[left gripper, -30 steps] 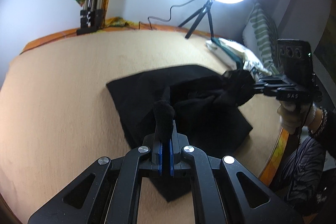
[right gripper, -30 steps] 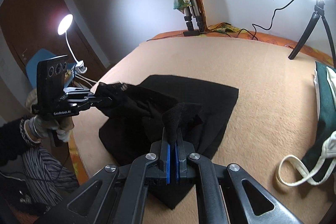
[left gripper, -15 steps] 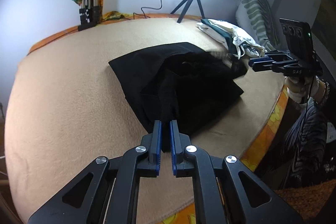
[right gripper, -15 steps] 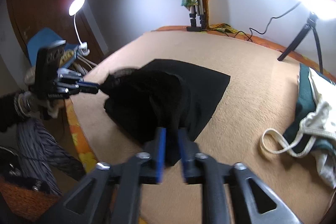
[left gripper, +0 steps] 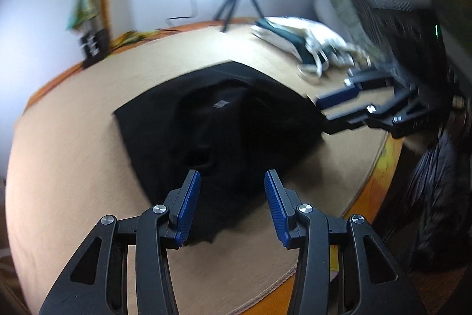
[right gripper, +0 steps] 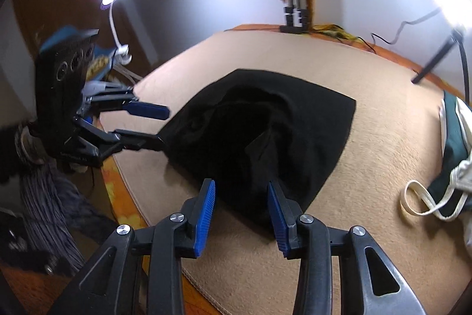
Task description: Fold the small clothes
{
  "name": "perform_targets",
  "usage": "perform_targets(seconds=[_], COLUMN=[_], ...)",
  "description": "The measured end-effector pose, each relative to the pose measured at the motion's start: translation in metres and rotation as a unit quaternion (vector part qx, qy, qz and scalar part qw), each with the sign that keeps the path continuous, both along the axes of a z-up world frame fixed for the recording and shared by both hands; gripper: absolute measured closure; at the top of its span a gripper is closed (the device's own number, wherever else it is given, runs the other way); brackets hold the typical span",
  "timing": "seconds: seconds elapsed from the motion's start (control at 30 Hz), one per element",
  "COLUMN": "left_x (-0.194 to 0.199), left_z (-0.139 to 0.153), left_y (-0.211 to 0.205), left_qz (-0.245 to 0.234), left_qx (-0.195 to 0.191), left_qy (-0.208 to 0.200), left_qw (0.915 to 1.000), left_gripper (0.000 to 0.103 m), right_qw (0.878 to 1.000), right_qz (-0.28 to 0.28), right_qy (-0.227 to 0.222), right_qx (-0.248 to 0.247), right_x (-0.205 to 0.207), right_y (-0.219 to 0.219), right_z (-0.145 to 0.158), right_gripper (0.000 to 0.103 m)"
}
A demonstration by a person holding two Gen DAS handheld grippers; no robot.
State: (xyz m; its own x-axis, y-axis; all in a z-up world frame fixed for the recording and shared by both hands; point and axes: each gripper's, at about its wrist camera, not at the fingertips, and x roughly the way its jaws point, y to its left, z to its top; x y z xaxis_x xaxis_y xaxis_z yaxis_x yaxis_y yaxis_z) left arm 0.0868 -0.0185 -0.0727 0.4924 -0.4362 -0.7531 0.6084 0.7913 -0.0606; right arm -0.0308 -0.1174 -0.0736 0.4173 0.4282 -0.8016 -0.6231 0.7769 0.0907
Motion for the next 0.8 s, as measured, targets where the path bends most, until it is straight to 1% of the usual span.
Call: perform_targets(seconds=[0.07, 0.2, 0.23, 0.27, 0.3, 0.33, 0.37, 0.4, 0.53, 0.6, 0.67, 0.73, 0.77, 0.8], left_x=[0.001, 0.010, 0.011, 0.011, 0.012, 0.013, 0.014, 0.016, 0.019, 0.014, 0.006, 0.001, -0.001, -0.001], left_z=[-0.010, -0.024, -0.025, -0.026, -0.026, -0.025, -0.025, -0.025, -0.018, -0.013, -0.008, -0.009, -0.013, -0.016], left_y=[-0.009, -0.011, -0.010, -0.008, -0.007, -0.005, -0.005, -0.003, 0.008, 0.012, 0.018, 0.021, 0.024, 0.025], left_qz=[-0.011, -0.005, -0.002, -0.002, -0.004, -0.008, -0.010, -0.010, -0.010, -0.013, -0.024, -0.031, -0.035, -0.036], left_qx=[0.029, 0.060, 0.066, 0.066, 0.066, 0.064, 0.061, 0.059, 0.044, 0.045, 0.054, 0.060, 0.060, 0.062], left_qy=[0.000, 0.005, 0.003, 0.000, -0.001, -0.001, 0.001, 0.003, 0.004, -0.002, -0.016, -0.017, -0.007, 0.003], left_qw=[0.9995, 0.9982, 0.9978, 0.9978, 0.9978, 0.9979, 0.9981, 0.9982, 0.9990, 0.9989, 0.9981, 0.9976, 0.9976, 0.9974], left_gripper=[0.059, 0.060, 0.064, 0.068, 0.076, 0.087, 0.092, 0.095, 0.098, 0.099, 0.099, 0.099, 0.099, 0.099], right_qw=[1.000, 0.998, 0.998, 0.997, 0.996, 0.995, 0.994, 0.994, 0.992, 0.990, 0.989, 0.986, 0.986, 0.987], right_qz=[0.006, 0.011, 0.012, 0.011, 0.011, 0.012, 0.013, 0.013, 0.018, 0.023, 0.029, 0.035, 0.041, 0.051], right_qy=[-0.007, -0.016, -0.020, -0.026, -0.030, -0.033, -0.032, -0.031, -0.048, -0.067, -0.081, -0.094, -0.089, -0.072], right_qx=[-0.021, -0.051, -0.061, -0.077, -0.088, -0.097, -0.100, -0.100, -0.112, -0.121, -0.119, -0.130, -0.135, -0.133], right_x=[-0.001, -0.001, -0.001, 0.000, 0.001, 0.001, 0.002, 0.003, 0.003, -0.002, -0.008, -0.013, -0.014, -0.014], right_y=[0.003, 0.003, 0.003, 0.004, 0.004, 0.005, 0.005, 0.005, 0.007, 0.005, -0.001, -0.006, -0.008, -0.009], right_z=[-0.005, -0.011, -0.012, -0.014, -0.015, -0.017, -0.018, -0.019, -0.014, -0.004, 0.009, 0.015, 0.014, 0.011], right_gripper=[0.071, 0.077, 0.079, 0.084, 0.089, 0.091, 0.095, 0.098, 0.100, 0.101, 0.101, 0.101, 0.100, 0.100])
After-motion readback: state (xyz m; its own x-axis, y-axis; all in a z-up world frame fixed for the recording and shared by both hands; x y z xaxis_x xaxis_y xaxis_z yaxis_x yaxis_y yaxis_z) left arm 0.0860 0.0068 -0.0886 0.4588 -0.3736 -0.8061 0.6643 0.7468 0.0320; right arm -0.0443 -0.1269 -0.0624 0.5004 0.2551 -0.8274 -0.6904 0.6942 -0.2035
